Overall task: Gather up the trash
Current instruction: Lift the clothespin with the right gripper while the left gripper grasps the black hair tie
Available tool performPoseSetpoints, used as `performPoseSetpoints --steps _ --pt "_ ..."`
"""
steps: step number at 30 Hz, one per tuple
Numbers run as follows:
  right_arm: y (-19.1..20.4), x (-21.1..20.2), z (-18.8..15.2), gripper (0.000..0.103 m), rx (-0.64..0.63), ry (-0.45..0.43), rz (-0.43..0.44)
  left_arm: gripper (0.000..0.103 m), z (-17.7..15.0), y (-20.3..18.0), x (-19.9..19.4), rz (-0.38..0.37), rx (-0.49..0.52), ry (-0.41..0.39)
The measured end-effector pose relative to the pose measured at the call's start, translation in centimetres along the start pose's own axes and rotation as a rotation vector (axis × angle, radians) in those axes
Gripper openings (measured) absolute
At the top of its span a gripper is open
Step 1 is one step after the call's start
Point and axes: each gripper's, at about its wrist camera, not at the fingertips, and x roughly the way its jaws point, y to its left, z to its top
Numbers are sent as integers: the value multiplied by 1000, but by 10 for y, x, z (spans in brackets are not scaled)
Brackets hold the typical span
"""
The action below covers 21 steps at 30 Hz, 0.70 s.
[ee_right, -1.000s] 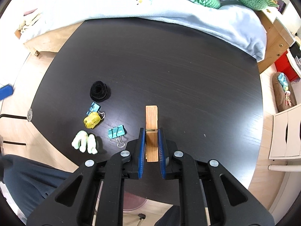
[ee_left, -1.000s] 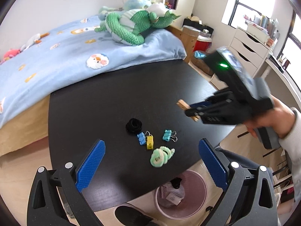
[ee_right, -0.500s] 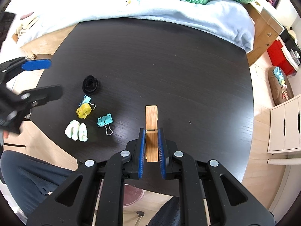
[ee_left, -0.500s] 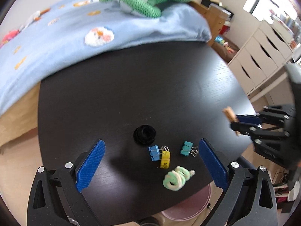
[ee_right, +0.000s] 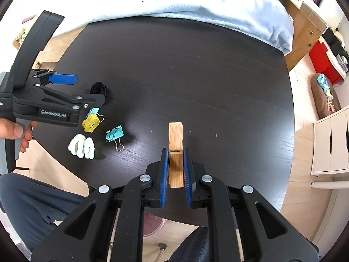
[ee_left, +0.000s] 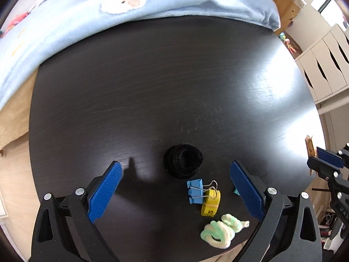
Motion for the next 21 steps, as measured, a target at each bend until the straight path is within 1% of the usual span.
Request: performPoseSetpoints --steps 3,5,8,12,13,14,15,16,19,21 --pt "-1 2 1 13 2 2 1 94 1 0 4 1 -6 -1" --pt "-1 3 1 13 2 2 1 80 2 -1 7 -1 -8 3" --pt "-1 4 0 13 4 2 1 74 3 -2 11 0 -11 11" --pt "-3 7 -1 13 6 3 0 66 3 -2 10 8 -2 -4" --pt "-3 7 -2 13 8 4 0 58 3 -2 9 18 3 -7" --pt "-3 8 -2 13 9 5 0 48 3 -3 8 31 10 -10" --pt "-3 8 -2 13 10 5 -1 42 4 -3 7 30 10 -9" --pt "-3 9 -2 13 11 5 -2 33 4 -2 6 25 10 -6" --pt "-2 9 -2 13 13 1 -1 30 4 -1 4 27 21 -6" --pt "-1 8 -2 13 12 -3 -3 30 4 0 2 34 23 -19"
